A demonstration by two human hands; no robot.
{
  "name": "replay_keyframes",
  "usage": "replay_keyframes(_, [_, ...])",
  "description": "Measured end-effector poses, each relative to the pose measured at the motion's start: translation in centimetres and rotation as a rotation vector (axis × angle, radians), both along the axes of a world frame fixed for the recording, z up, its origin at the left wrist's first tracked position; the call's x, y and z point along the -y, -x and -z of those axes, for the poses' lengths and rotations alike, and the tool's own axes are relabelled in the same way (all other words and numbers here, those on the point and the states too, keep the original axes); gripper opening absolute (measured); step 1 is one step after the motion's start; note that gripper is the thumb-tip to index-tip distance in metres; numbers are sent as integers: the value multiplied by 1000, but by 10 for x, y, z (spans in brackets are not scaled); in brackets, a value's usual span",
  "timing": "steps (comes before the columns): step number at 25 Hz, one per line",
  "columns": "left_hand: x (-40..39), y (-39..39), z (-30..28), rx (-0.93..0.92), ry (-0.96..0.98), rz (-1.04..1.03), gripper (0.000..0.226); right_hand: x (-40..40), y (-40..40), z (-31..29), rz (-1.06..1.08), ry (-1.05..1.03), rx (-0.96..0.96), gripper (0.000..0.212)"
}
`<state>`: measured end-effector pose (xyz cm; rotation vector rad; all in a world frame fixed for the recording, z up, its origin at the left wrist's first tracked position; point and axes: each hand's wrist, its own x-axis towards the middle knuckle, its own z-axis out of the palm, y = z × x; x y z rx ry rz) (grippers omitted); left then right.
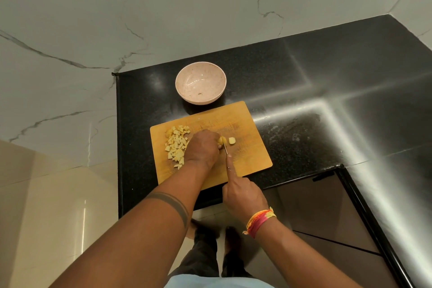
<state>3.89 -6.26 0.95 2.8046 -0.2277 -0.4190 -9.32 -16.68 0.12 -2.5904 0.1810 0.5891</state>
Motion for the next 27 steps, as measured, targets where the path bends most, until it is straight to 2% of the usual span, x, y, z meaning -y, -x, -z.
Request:
replay_keyframes(6, [0, 3, 0, 1, 18, -26, 21, 4, 10, -9, 51, -63, 28, 81])
replay_keyframes(12, [-1, 6, -1, -1, 28, -31, 24, -7, -15, -14, 96, -107, 110, 80])
replay_keyframes(21, [-2, 6, 4, 19, 31, -33, 33, -10, -47, -10, 74, -160, 159, 64])
replay_keyframes(27, [-2, 5, 4, 43, 28, -38, 29, -10, -53, -10, 60, -189, 126, 61])
